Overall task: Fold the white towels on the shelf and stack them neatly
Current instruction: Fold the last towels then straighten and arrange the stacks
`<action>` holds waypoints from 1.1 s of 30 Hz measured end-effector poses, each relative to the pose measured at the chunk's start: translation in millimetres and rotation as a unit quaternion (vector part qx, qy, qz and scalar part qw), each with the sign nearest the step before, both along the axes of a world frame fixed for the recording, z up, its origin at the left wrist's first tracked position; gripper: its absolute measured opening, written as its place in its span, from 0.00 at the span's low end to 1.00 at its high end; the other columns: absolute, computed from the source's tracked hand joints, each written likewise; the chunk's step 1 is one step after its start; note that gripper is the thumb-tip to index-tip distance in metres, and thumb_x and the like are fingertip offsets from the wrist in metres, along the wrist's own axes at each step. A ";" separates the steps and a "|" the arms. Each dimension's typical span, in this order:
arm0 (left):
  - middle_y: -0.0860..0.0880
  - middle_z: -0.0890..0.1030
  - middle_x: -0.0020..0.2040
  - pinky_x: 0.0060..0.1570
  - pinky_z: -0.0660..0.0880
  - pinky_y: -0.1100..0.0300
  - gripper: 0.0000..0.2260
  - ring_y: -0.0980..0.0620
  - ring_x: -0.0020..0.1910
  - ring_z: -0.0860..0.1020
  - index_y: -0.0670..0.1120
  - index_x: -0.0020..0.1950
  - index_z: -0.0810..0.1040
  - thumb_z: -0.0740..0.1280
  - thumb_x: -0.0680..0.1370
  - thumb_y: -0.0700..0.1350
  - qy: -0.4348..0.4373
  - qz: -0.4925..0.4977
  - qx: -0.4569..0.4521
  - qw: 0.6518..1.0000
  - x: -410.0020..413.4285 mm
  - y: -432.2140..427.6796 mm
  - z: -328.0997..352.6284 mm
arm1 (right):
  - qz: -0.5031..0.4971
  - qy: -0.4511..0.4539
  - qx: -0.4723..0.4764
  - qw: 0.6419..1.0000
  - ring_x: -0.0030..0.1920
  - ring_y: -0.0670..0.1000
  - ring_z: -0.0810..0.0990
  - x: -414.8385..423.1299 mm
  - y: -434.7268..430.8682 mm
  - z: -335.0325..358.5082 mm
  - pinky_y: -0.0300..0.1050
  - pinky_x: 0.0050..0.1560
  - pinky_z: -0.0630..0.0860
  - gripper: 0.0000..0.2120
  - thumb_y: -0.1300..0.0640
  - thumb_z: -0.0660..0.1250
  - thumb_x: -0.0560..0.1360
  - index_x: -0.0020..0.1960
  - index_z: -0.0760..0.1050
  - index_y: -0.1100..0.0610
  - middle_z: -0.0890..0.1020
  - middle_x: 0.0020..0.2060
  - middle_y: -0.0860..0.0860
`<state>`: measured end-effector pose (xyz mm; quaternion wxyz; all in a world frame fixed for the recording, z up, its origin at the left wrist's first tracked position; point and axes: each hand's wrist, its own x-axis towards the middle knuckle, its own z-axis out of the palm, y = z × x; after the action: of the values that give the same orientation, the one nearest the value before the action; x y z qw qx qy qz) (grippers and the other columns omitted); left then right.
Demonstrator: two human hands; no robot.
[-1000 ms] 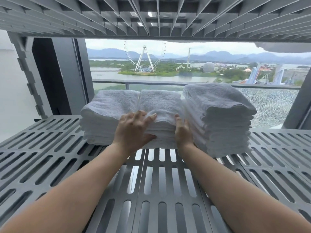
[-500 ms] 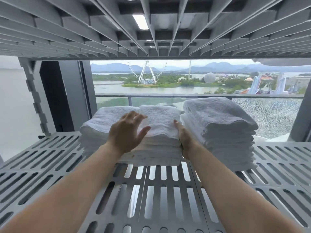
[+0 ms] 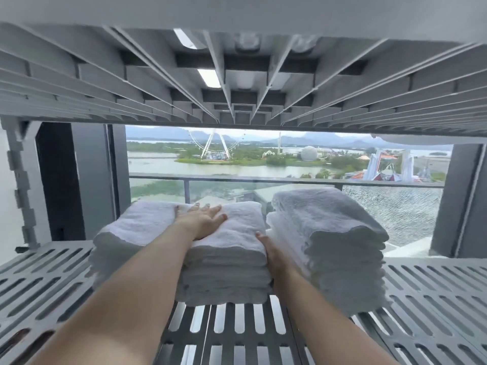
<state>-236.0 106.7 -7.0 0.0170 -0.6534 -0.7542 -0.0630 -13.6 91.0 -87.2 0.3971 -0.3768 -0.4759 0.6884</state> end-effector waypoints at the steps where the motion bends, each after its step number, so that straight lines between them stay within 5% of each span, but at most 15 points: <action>1: 0.57 0.50 0.82 0.72 0.40 0.31 0.31 0.49 0.81 0.47 0.65 0.79 0.49 0.41 0.77 0.72 -0.001 0.002 -0.011 1.000 1.1 -2.0 2.5 | 0.001 0.002 -0.004 1.000 0.51 0.62 0.85 -0.1 0.3 0.5 0.60 0.54 0.81 0.34 0.31 0.72 0.64 0.61 0.81 0.52 0.86 0.52 0.59; 5: 0.53 0.56 0.81 0.73 0.49 0.33 0.26 0.44 0.79 0.55 0.64 0.79 0.55 0.47 0.81 0.66 -0.008 0.002 -0.033 0.999 10.2 -2.7 18.9 | 0.012 0.030 -0.009 0.999 0.53 0.62 0.85 -2.1 1.1 9.7 0.56 0.46 0.83 0.29 0.34 0.73 0.67 0.61 0.82 0.51 0.85 0.55 0.59; 9: 0.51 0.56 0.81 0.75 0.53 0.40 0.33 0.42 0.79 0.56 0.65 0.79 0.54 0.46 0.75 0.73 -0.007 -0.028 -0.042 0.999 13.4 -2.2 16.1 | 0.001 0.012 0.056 0.998 0.58 0.60 0.82 -15.9 -0.3 19.6 0.56 0.61 0.78 0.27 0.40 0.66 0.76 0.69 0.75 0.55 0.83 0.59 0.60; 13: 0.51 0.51 0.82 0.73 0.47 0.34 0.37 0.44 0.81 0.47 0.68 0.78 0.49 0.43 0.70 0.77 -0.013 -0.006 -0.043 0.999 8.3 -0.2 1.7 | 0.003 0.001 0.099 0.995 0.41 0.51 0.85 -20.3 -1.1 13.5 0.40 0.38 0.79 0.15 0.47 0.63 0.79 0.53 0.83 0.55 0.86 0.43 0.54; 16: 0.50 0.47 0.82 0.73 0.43 0.32 0.38 0.43 0.80 0.43 0.68 0.78 0.47 0.43 0.69 0.78 -0.026 0.006 -0.051 0.998 9.3 -2.2 -1.6 | 0.004 -0.001 0.096 0.995 0.33 0.47 0.84 -18.1 -5.0 11.0 0.35 0.29 0.75 0.17 0.51 0.61 0.79 0.40 0.85 0.52 0.85 0.35 0.50; 19: 0.51 0.47 0.82 0.72 0.43 0.30 0.38 0.41 0.80 0.42 0.69 0.78 0.47 0.43 0.69 0.79 -0.036 0.018 -0.047 0.998 9.7 -4.4 -1.2 | -0.016 -0.018 0.102 0.995 0.44 0.51 0.85 -21.5 -14.1 18.5 0.42 0.44 0.81 0.15 0.51 0.59 0.81 0.52 0.83 0.55 0.85 0.45 0.55; 22: 0.51 0.47 0.82 0.73 0.46 0.31 0.36 0.41 0.80 0.44 0.68 0.78 0.48 0.44 0.71 0.77 -0.030 0.019 -0.041 0.999 11.6 -10.2 3.2 | -0.061 -0.112 0.132 0.983 0.64 0.58 0.78 -22.2 -21.8 26.3 0.56 0.70 0.70 0.21 0.47 0.57 0.83 0.67 0.75 0.57 0.80 0.63 0.59; 24: 0.50 0.50 0.82 0.74 0.50 0.34 0.33 0.41 0.80 0.49 0.65 0.79 0.49 0.45 0.76 0.74 -0.015 0.018 -0.051 0.998 14.5 -14.4 8.4 | -0.104 -0.222 0.189 0.951 0.64 0.58 0.76 -19.0 -31.4 33.9 0.51 0.68 0.69 0.21 0.47 0.57 0.82 0.66 0.76 0.59 0.79 0.63 0.58; 27: 0.47 0.61 0.80 0.74 0.58 0.44 0.28 0.42 0.77 0.61 0.56 0.80 0.59 0.49 0.82 0.65 -0.004 0.013 -0.049 0.999 26.6 -19.9 22.9 | -0.155 -0.330 0.313 0.877 0.56 0.60 0.79 -4.1 -48.9 59.1 0.47 0.53 0.71 0.12 0.57 0.60 0.78 0.52 0.80 0.59 0.83 0.53 0.59; 30: 0.43 0.72 0.73 0.67 0.66 0.50 0.25 0.42 0.70 0.71 0.45 0.74 0.70 0.51 0.84 0.58 -0.008 0.015 -0.009 1.000 45.3 -29.0 36.3 | -0.215 -0.354 0.400 0.817 0.61 0.58 0.79 22.3 -67.2 99.4 0.42 0.58 0.71 0.17 0.61 0.60 0.77 0.63 0.80 0.58 0.83 0.60 0.57; 33: 0.43 0.74 0.71 0.66 0.66 0.49 0.25 0.42 0.69 0.71 0.44 0.73 0.72 0.51 0.85 0.58 -0.042 0.002 0.027 0.999 66.6 -39.2 43.8 | -0.280 -0.309 0.473 0.776 0.40 0.44 0.81 60.4 -80.0 141.9 0.36 0.41 0.71 0.14 0.57 0.61 0.77 0.54 0.84 0.52 0.86 0.47 0.46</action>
<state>-169.3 67.5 36.8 0.0036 -0.6477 -0.7539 -0.1105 46.8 11.0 54.7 0.5319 -0.4507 -0.7123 0.0809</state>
